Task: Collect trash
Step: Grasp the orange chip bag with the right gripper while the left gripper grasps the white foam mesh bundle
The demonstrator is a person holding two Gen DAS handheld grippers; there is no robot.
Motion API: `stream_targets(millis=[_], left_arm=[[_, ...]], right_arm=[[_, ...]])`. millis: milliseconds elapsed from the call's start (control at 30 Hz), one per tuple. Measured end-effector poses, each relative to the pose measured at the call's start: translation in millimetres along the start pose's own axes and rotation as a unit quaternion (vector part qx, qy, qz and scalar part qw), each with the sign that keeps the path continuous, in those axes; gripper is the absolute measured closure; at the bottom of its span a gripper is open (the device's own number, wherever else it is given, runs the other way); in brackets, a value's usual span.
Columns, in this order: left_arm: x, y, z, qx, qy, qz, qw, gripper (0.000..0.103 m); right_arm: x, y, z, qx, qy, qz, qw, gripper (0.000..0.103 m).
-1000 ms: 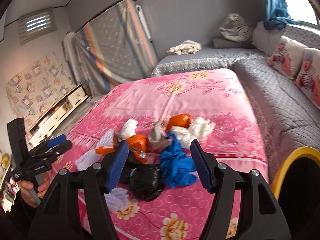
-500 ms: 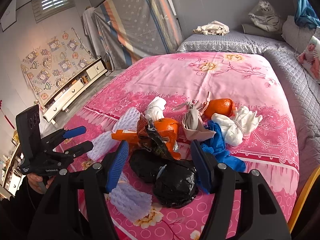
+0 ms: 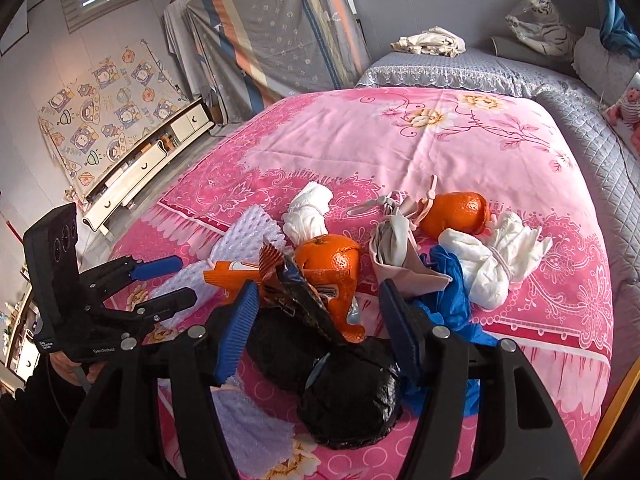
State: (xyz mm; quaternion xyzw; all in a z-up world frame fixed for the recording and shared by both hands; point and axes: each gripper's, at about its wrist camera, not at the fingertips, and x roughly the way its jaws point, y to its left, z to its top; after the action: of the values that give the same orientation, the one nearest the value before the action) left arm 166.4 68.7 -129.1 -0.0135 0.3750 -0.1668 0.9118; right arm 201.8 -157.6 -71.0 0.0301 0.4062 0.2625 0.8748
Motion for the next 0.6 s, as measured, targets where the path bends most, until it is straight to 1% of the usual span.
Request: stream_targets(millis=[67,100,167,233,267,300,367,433,600], left_arm=[[4.3,-0.1,0.6,0.000,0.009,-0.003,1.0000,0.048],[6.2,-0.1,0.7,0.000,0.012,-0.005,0.9999,0.053],[10.5,0.1,1.5,0.000,0.019,-0.008,0.9998,0.059],[13.2,-1.5,1.5,0.004,0.022,-0.006,0.9997,0.062],[14.6,-2.8,1.8,0.008,0.024,-0.004,0.9997,0.066],[15.7,-3.7,2.0,0.010,0.025,-0.002,0.9996,0.069],[15.5,-5.1,2.7,0.014,0.025,0.001,0.9996,0.072],[14.4,-6.2,3.9,0.017,0.023,0.004,0.9996,0.073],[12.4,-5.2,4.6,0.014,0.024,0.005,0.9996,0.075]], right_arm=[[4.2,-0.5,1.5,-0.002,0.005,0.000,1.000,0.046],[7.1,-0.3,2.4,-0.002,0.008,0.000,1.000,0.048],[11.1,-0.7,3.9,-0.003,0.012,0.002,1.000,0.050],[13.9,-0.4,4.6,-0.004,0.014,0.003,1.000,0.055],[14.5,-0.1,5.2,-0.005,0.014,0.003,1.000,0.057],[14.9,0.0,5.8,-0.004,0.013,0.003,1.000,0.061],[16.3,1.0,6.5,-0.007,0.014,0.005,1.000,0.070],[16.1,1.1,7.1,-0.009,0.012,0.004,1.000,0.075],[11.4,-1.0,7.3,-0.005,0.000,0.001,1.000,0.080]])
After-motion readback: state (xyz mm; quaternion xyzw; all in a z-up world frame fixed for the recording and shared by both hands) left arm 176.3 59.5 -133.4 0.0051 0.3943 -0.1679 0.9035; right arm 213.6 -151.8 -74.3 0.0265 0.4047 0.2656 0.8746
